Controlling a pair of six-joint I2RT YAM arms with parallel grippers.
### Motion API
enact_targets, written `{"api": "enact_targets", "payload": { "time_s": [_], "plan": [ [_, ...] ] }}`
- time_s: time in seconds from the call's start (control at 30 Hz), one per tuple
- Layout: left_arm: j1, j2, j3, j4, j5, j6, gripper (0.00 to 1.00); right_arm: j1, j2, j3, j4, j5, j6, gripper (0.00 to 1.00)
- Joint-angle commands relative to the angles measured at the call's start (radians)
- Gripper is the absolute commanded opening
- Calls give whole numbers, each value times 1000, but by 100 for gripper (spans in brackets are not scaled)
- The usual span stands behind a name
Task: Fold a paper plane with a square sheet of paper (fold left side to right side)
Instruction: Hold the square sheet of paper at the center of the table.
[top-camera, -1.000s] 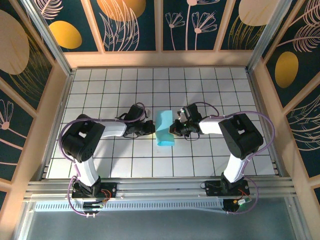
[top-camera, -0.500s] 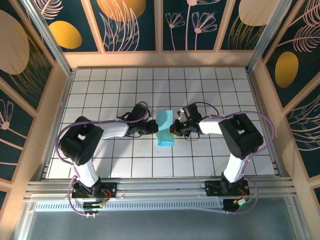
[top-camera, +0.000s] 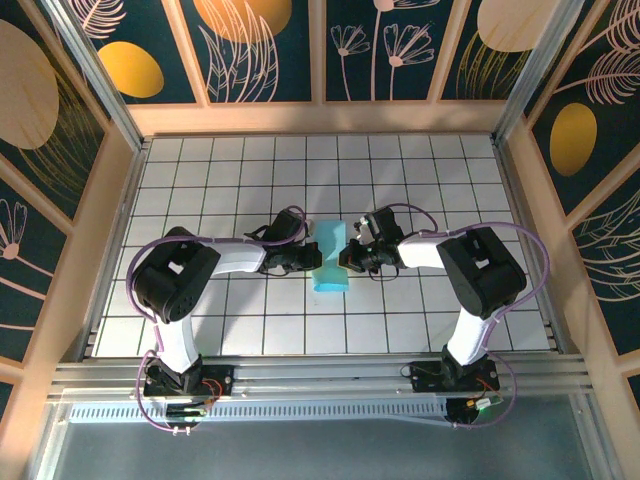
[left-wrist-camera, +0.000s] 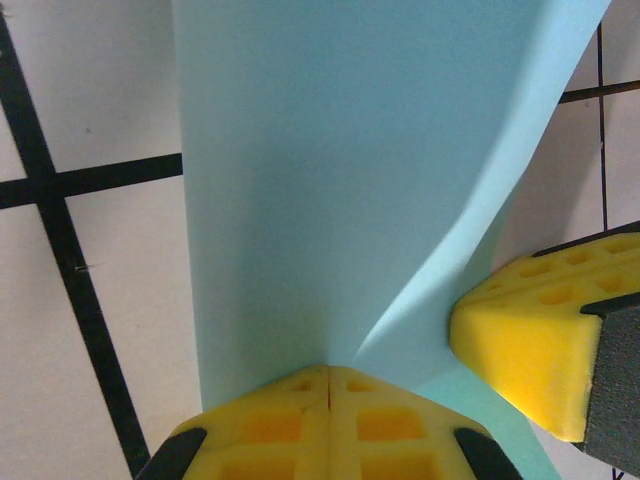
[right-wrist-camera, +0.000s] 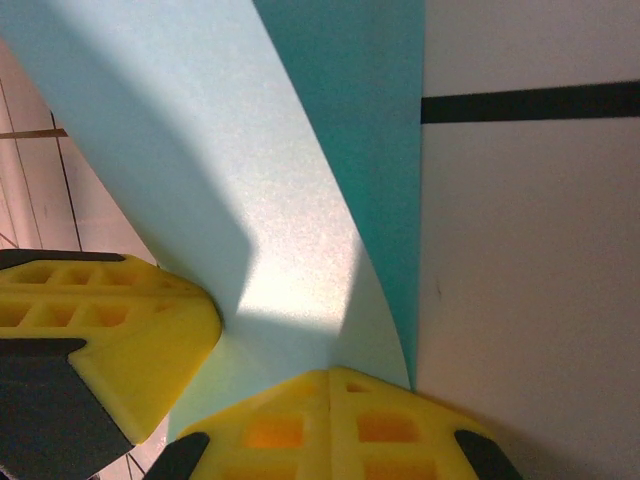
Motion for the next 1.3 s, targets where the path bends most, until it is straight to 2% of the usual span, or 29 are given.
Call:
{"api": "enact_targets", "payload": {
  "time_s": [0.0,0.5,1.03,1.27],
  "plan": [
    [-3,21,-28,-32,-37,1,0,11,50,-11,-105,92,-19,0],
    [-2,24,-30,-54,-50,8,0,13,-73,26,52,4,26,0],
    [-6,25,-22,-54,-47,20,0,52,127,167,145,-50,55,0],
    [-12,14,-38,-43,-43,26,0,51,174,157,117,-10,80,0]
  ]
}}
